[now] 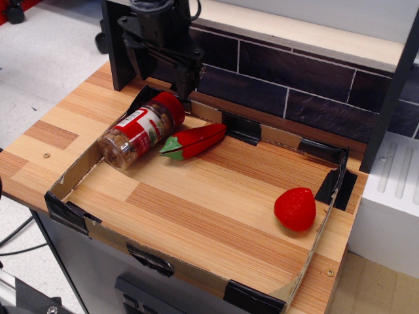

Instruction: Upright basil bottle

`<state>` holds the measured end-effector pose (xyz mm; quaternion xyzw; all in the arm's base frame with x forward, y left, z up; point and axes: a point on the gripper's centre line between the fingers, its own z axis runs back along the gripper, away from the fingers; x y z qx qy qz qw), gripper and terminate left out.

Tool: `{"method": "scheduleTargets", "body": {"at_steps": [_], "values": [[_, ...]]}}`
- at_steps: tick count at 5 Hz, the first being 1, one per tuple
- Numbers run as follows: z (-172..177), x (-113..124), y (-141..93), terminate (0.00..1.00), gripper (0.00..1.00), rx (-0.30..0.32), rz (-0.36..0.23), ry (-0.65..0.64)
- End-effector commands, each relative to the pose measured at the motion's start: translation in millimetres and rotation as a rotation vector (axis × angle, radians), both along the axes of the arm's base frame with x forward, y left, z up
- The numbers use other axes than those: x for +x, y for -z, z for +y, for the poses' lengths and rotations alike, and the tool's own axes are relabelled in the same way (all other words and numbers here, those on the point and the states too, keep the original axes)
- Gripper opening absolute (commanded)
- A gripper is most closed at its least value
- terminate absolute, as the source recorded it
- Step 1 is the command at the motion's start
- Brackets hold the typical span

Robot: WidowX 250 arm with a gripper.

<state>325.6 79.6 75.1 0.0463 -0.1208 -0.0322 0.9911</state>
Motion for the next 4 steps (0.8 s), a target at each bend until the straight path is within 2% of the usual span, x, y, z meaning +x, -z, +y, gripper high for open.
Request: {"method": "scheduleTargets", "body": {"at_steps": [1,3,4], "values": [[0.9,14.6,0.3,0.0,1.0,0.033,-0.062,0.001],[-1.6,26.5,16.6,0.0,1.0,0.041,-0.028,0.028],[-1.7,28.0,22.0,0.0,1.0,0.074,-0.026,0.034]]}}
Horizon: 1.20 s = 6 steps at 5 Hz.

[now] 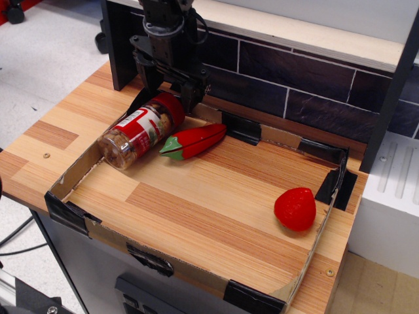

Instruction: Upright basil bottle

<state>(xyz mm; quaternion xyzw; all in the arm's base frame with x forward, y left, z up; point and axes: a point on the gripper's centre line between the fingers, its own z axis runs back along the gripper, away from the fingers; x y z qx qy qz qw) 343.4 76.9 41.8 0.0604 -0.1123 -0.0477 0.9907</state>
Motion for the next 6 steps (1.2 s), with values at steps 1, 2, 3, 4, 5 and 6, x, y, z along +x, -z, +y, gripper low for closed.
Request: {"method": "scheduleTargets", "body": {"at_steps": [1,2,3,4,5,6], "values": [[5.4,10.8,-5.8,0.0,1.0,0.056,-0.028,0.012],[7.1,6.9,-1.5,0.0,1.0,0.078,-0.021,0.024],[8.0,4.1,2.5,0.0,1.0,0.072,-0.005,0.031],[8.0,2.3,8.5,0.0,1.0,0.098,-0.014,0.031],[9.1,2.4,14.1,0.0,1.0,0.106,-0.009,0.023],[9.5,2.2,20.1,0.0,1.0,0.123,-0.013,0.015]]}}
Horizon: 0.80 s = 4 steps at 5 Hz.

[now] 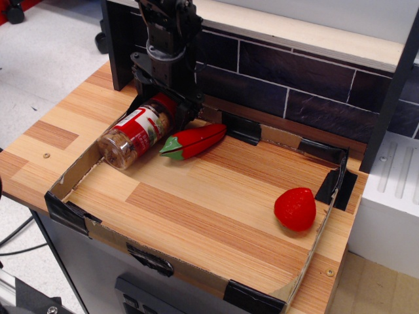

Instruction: Upright basil bottle

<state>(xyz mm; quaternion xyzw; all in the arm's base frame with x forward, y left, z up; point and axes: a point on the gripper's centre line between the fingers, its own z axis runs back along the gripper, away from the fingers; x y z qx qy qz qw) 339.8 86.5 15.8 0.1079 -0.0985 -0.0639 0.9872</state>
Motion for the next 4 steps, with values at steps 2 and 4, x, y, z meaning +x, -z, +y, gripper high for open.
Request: {"method": "scheduleTargets", "body": {"at_steps": [2,4], "values": [[10.1,4.8,-21.7,0.0,0.0,0.07,-0.058,-0.016],[22.2,-9.4,-59.3,0.0,0.0,0.08,0.011,0.023]]}}
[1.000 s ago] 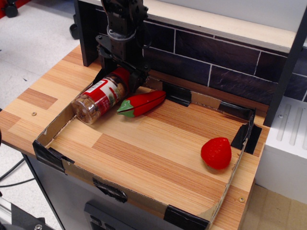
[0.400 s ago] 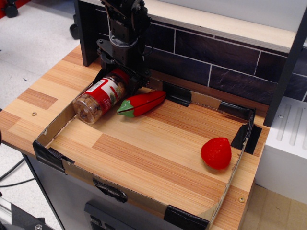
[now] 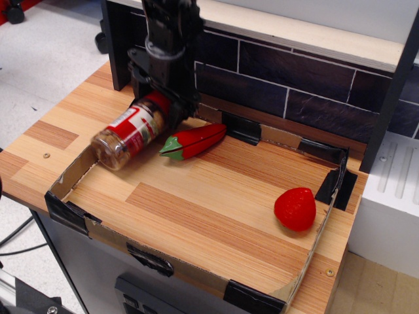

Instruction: Upright basil bottle

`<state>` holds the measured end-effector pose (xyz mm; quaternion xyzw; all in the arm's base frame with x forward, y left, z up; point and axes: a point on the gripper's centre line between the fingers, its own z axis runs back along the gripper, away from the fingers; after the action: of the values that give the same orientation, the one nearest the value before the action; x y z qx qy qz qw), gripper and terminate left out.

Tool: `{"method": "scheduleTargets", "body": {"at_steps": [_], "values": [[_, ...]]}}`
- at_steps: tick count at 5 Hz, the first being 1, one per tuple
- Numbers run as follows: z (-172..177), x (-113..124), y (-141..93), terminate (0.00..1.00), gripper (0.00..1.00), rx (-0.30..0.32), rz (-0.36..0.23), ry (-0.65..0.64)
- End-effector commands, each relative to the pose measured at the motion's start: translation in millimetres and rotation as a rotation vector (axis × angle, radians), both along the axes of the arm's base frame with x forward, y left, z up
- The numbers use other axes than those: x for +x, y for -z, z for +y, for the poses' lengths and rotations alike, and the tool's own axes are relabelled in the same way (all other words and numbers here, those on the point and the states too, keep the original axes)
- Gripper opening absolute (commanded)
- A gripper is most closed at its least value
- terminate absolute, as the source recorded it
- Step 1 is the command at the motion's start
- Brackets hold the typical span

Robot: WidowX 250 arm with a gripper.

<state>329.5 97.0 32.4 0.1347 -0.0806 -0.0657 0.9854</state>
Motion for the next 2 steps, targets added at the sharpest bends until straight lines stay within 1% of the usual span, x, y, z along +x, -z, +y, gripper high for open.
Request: {"method": "scheduleTargets", "body": {"at_steps": [1,2], "values": [[13.7,-10.8,-59.7,0.0,0.0,0.017,-0.031,0.016],[6.7,-26.5,-68.4,0.0,0.0,-0.057,-0.167,0.011]]}}
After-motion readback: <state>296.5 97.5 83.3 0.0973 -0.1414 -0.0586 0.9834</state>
